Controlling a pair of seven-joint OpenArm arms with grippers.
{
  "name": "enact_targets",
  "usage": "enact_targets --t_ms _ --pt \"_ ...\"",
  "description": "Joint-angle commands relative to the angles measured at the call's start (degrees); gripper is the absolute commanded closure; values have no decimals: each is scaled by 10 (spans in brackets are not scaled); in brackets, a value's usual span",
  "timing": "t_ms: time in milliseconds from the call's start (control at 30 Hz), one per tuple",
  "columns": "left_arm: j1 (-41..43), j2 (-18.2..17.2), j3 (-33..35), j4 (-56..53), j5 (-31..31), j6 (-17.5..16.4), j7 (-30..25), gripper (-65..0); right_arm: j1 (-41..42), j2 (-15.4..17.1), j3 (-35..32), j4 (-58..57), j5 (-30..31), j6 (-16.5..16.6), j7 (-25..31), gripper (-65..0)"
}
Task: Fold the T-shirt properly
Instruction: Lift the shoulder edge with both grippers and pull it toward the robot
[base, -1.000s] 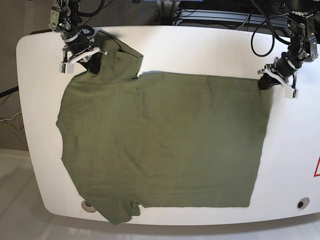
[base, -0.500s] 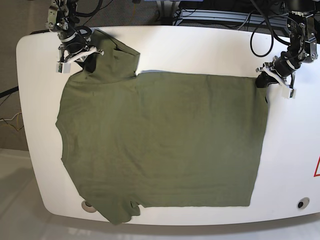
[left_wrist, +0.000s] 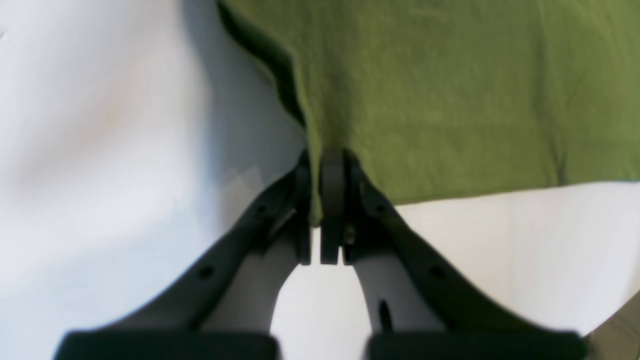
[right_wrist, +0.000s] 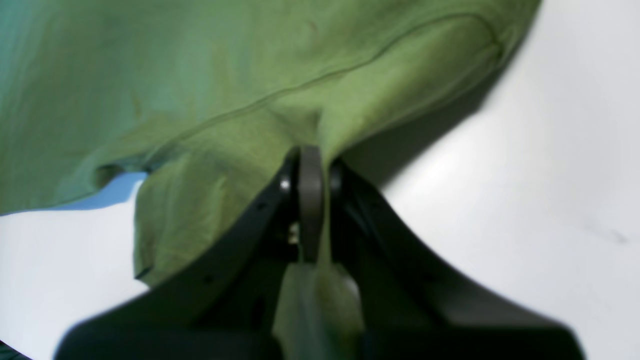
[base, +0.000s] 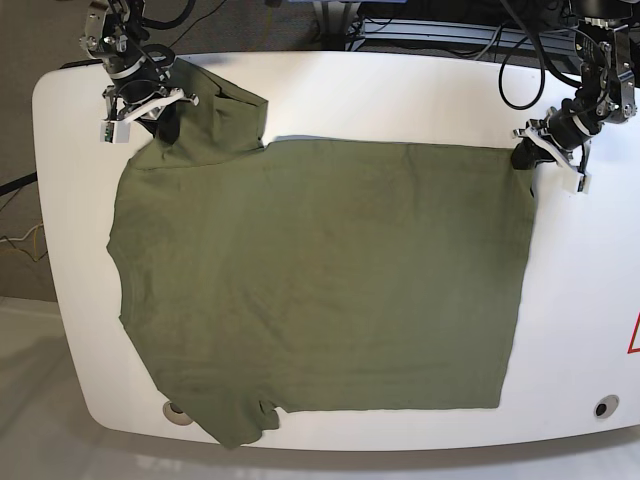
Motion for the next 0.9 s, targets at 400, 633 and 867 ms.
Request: enact_targets --t_ms 400,633,867 --pt "114 -8 -53 136 7 -1 -11 0 -88 7 65 118 3 -1 15 0" --pt "133 -4 -80 154 8 -4 -9 0 -97 6 70 135 5 -1 -6 0" --pt "151 8 -120 170 5 -14 -14 0 -91 4 92 144 2 12 -40 0"
